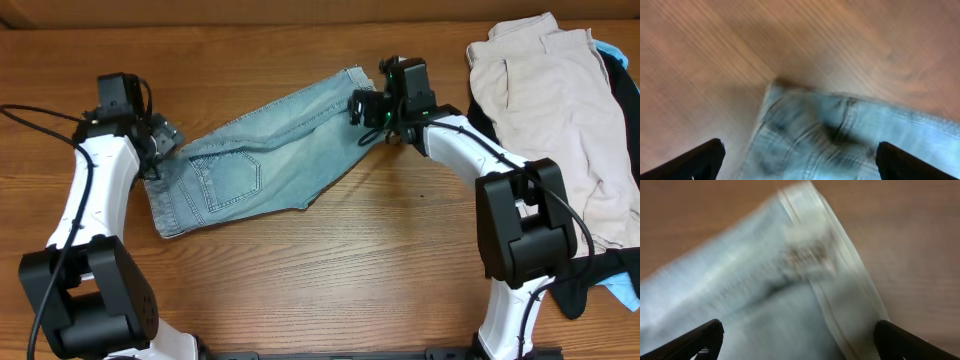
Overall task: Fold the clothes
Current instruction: 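Lay the folded hems down on the waistband and open both grippers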
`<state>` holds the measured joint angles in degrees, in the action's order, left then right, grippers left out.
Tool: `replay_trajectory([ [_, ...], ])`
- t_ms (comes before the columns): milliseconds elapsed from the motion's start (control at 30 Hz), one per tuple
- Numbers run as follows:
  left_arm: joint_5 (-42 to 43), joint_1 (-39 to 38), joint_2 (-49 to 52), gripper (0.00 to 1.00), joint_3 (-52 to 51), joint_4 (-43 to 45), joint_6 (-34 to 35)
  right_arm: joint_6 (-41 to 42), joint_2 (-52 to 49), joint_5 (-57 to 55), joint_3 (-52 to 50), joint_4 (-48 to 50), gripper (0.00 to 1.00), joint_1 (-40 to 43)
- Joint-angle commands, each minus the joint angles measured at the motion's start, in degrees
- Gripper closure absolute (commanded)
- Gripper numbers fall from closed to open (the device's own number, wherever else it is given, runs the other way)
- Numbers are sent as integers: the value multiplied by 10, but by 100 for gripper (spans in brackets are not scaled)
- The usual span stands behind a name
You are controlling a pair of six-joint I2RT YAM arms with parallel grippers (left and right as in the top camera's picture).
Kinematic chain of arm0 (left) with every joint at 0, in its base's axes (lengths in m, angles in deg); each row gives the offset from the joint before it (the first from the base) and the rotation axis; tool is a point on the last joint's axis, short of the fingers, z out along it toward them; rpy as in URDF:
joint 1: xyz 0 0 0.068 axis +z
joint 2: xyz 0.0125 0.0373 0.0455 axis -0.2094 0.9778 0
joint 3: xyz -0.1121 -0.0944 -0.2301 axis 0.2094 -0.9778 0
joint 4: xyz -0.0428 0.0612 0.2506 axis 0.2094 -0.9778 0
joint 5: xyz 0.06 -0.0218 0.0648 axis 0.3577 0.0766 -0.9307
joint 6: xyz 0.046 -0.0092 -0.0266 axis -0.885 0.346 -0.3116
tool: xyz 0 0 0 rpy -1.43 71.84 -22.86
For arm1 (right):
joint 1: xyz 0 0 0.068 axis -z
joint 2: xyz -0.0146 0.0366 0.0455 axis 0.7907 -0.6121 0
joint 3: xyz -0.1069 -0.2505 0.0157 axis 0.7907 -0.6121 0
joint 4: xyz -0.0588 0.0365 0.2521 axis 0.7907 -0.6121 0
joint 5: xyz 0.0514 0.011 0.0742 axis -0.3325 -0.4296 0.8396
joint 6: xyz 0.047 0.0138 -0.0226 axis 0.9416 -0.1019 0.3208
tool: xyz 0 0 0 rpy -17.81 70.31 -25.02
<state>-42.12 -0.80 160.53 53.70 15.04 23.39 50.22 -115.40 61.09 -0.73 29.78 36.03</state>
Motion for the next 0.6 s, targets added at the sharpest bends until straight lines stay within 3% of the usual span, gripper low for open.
replay_trajectory([
  [0, 16, 7, -2, 0, 43, -53, -39, -27, 31, -1, 29, -49, 0, 30],
  [200, 16, 7, -2, 0, 49, -98, -53, -56, 30, -1, 27, -126, 1, 43],
  [567, 17, 7, -2, 0, 49, -98, -52, 17, -9, -42, 26, -91, 25, 1],
])
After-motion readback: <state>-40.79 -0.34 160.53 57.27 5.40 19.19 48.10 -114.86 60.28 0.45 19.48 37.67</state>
